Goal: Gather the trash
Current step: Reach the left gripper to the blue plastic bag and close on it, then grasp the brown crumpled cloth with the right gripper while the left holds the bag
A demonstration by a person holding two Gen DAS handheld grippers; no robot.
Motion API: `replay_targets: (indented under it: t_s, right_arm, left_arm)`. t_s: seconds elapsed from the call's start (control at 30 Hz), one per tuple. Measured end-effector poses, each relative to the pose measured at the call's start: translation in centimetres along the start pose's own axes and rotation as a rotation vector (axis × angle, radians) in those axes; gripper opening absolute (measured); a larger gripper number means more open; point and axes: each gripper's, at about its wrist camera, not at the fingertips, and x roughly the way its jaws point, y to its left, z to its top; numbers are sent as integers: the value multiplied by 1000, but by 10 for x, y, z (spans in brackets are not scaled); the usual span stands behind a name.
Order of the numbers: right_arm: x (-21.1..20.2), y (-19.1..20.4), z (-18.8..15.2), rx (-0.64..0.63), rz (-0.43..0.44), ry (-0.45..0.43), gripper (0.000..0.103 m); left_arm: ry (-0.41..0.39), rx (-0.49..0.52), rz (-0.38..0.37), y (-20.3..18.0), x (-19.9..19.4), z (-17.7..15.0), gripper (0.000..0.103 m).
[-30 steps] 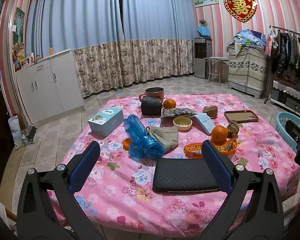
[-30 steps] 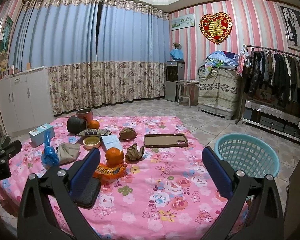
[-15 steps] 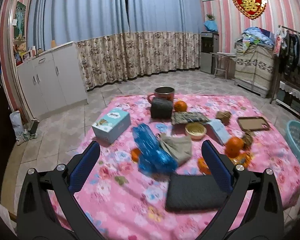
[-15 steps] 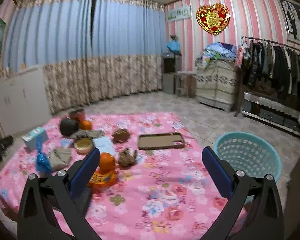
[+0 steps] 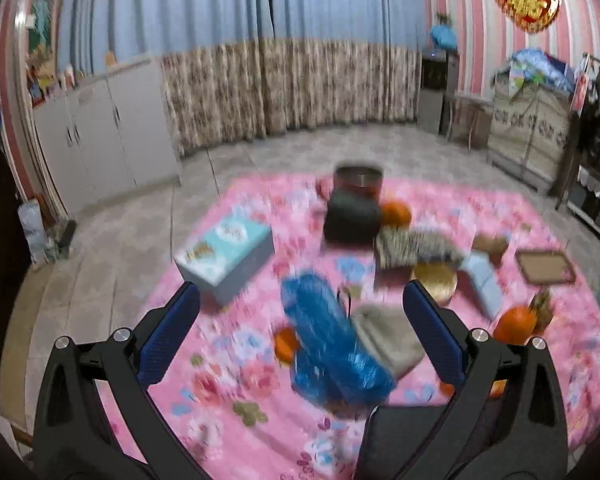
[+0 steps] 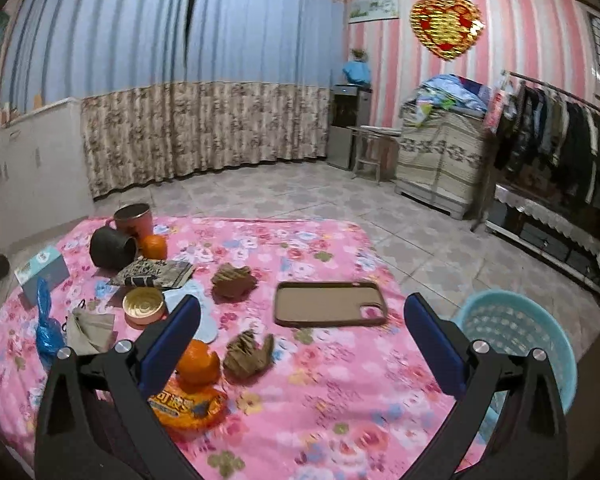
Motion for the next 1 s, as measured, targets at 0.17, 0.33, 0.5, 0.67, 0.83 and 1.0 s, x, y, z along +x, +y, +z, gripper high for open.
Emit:
replay_targets:
  t_s: [0.17, 0.33, 0.5, 0.67, 0.83, 1.0]
  right_arm:
    - [29, 15, -21, -56, -1, 86, 99]
    - [44, 7, -31, -42, 1, 139, 99]
    - [55, 0, -34, -30, 26, 182, 99]
    - [65, -2, -35, -8, 32, 223, 97]
    - [72, 1, -38, -13, 37, 262, 78]
    - [75, 9, -40, -18, 70, 273, 76]
  left_arm:
    - [156, 18, -12, -4, 39, -28, 81]
    - [221, -50, -97, 0, 55, -32, 70]
    - [258, -17, -168, -13, 66, -34, 33]
    - [250, 35, -191, -27, 62, -31, 15]
    - [138, 62, -172, -31, 34, -16, 12]
    - [33, 70, -159, -34, 11, 0, 12]
